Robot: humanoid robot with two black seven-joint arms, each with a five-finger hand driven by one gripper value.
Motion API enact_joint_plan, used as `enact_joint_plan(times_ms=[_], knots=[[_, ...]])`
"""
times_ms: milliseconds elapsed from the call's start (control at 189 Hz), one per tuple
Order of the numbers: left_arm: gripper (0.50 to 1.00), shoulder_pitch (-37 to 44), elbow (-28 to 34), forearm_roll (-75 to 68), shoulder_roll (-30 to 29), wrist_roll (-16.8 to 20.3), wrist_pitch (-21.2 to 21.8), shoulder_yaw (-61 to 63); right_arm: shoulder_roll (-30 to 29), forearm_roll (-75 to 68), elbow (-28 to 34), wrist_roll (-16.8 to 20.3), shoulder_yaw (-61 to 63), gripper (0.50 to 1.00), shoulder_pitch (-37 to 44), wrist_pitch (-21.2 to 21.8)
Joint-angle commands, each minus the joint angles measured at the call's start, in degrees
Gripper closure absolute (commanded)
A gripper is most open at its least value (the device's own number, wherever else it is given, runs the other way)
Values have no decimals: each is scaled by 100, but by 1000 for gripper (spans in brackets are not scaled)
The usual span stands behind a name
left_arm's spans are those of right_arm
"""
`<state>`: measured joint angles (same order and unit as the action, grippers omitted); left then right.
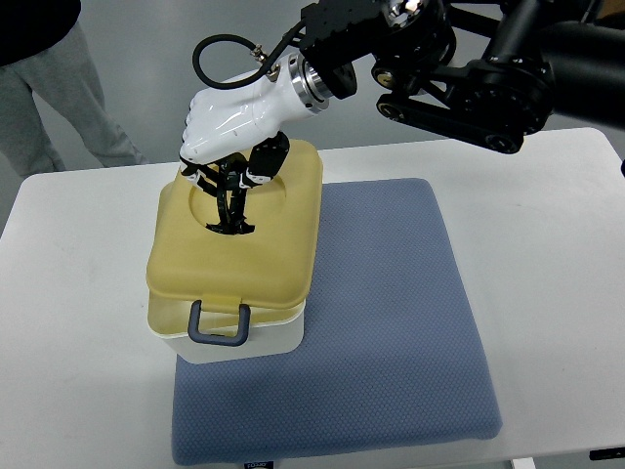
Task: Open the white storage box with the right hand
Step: 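Lift the yellow lid off the box with the right hand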
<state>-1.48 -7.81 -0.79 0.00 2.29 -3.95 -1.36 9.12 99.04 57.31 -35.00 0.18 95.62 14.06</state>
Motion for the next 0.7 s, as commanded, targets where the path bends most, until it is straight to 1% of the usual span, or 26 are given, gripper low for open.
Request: enact_joint_plan(times_ms=[0,159,355,646,694], knots=[[500,-1,-1,0,0,0,0,-5,152,2,-18,0,-9,1000,0,9],[500,-1,7,0,0,0,0,-5,415,-7,-264,0,-9,1000,0,9],[500,-1,-1,0,0,0,0,-5,794,2,-387,0,-70,1000,-70,-17],[500,7,8,0,0,0,0,-5,1207,2,-923,0,-53,1000,-475,-79],[500,7,-1,0,0,0,0,-5,1268,2,-1002,0,-88,1000,-545,-140]])
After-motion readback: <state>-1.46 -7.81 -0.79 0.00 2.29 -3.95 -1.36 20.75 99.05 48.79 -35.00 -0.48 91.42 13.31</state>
